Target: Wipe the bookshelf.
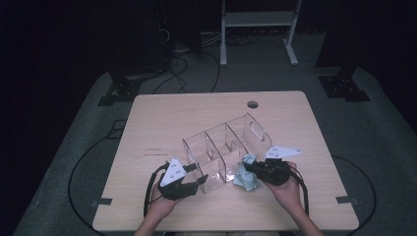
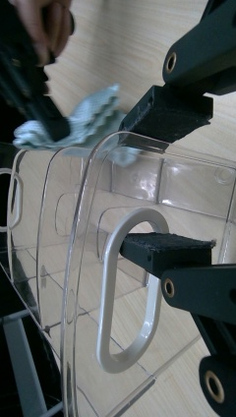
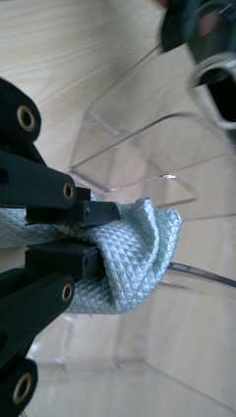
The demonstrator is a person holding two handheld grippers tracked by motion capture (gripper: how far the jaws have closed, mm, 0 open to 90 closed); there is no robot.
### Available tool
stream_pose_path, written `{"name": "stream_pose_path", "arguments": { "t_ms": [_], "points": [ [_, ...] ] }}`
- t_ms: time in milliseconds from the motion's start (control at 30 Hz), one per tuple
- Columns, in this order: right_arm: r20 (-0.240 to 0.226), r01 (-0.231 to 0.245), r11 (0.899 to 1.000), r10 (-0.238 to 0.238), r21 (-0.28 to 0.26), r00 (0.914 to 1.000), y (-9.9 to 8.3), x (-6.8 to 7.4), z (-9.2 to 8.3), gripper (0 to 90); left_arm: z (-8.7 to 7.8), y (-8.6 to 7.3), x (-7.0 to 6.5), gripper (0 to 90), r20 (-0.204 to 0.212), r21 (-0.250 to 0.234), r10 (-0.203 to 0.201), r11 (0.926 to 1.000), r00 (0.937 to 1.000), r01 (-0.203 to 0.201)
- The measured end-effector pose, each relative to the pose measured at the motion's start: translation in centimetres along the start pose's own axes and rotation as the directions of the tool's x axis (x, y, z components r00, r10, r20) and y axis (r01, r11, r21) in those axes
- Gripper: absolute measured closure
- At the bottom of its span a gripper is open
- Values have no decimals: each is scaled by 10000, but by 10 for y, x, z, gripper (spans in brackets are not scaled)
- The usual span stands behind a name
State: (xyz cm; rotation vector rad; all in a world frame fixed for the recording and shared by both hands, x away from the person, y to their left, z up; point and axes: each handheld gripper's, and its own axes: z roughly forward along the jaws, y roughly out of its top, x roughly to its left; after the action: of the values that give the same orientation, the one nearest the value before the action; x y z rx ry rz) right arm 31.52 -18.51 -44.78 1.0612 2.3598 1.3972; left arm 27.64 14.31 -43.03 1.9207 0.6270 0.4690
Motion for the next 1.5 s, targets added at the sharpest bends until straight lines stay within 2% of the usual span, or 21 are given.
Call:
{"name": "stream_pose_path", "arguments": {
  "t_ms": [67, 133, 300, 433, 567, 700, 833, 1000, 1267, 1500],
  "points": [
    [-125, -176, 9990, 182, 412, 9998, -9, -2, 10, 815, -1, -1, 1, 451, -90, -4, -127, 9999, 9999, 127],
    [-143, -156, 9991, 161, 398, 9998, -9, -2, 10, 815, -2, -1, 3, 434, -227, 32, -146, 9999, 9996, 147],
    [-106, -225, 9997, 224, -86, 9997, -4, -3, -9, 814, -5, -3, 8, 441, -562, -3, -332, 9994, 9979, 332],
    [45, -385, 9990, 386, -219, 9992, -6, -10, -21, 814, -8, -4, 14, 539, -772, 31, -519, 9986, 9957, 523],
    [237, -384, 9985, 393, -383, 9989, -7, -15, -34, 813, -9, -4, 17, 560, -860, 13, -665, 9978, 9941, 669],
    [671, -241, 9991, 263, -340, 9974, -10, -21, -49, 813, -9, -5, 18, 563, -794, 0, -617, 9981, 9949, 619],
    [1011, -557, 9977, 593, -376, 9931, -17, -32, -61, 813, -8, -5, 19, 563, -692, 12, -537, 9985, 9962, 539],
    [1312, -595, 9975, 639, -375, 9893, -21, -42, -70, 813, -8, -5, 18, 562, -505, 64, -409, 9991, 9979, 413],
    [1595, -610, 9976, 656, -338, 9850, -22, -47, -74, 813, -5, -4, 14, 560, -78, 49, -147, 9999, 9999, 148],
    [1625, -750, 9966, 796, -341, 9835, -23, -53, -71, 812, -5, -4, 19, 556, -25, -37, -262, 9997, 9997, 262]
  ]
}}
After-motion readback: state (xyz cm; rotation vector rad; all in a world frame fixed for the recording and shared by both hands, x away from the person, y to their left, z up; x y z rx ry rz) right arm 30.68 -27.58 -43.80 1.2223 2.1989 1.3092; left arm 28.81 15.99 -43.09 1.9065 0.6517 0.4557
